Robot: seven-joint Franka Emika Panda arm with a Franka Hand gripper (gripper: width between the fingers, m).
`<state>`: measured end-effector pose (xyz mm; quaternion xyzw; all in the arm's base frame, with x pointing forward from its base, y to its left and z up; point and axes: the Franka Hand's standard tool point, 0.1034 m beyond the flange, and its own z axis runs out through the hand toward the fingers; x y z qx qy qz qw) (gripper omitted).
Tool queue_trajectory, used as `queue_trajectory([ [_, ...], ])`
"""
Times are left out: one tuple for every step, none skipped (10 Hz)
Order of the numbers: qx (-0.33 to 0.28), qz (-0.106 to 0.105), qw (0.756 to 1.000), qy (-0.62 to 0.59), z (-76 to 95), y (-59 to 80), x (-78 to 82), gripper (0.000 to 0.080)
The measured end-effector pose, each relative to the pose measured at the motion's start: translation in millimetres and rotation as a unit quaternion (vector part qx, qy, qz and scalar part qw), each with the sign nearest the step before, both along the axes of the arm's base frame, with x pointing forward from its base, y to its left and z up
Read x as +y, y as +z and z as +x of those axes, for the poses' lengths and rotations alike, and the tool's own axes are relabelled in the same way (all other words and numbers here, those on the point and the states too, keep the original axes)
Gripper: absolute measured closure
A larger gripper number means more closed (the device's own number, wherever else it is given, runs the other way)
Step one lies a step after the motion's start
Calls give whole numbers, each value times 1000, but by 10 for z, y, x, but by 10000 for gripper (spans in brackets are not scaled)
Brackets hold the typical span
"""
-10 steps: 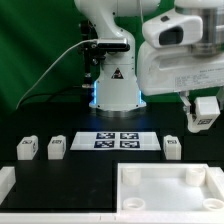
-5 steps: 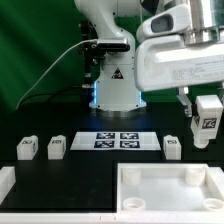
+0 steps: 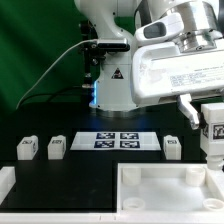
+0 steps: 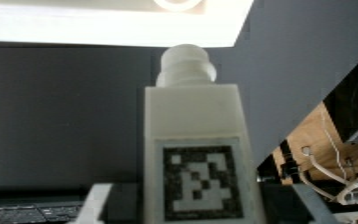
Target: Assemble one leg
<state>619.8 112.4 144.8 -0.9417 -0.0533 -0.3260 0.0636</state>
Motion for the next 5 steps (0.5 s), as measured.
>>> queue_trajectory([
  [1,-2,1000,1,-4,-18,-15,506],
  [10,-6,1000,3,7,-64,-61,506],
  [16,-6,1000,2,66,-91,-68,506],
  [15,-4,1000,3,106,-126,-41,506],
  [16,-4,1000,3,98,-194,-40,506],
])
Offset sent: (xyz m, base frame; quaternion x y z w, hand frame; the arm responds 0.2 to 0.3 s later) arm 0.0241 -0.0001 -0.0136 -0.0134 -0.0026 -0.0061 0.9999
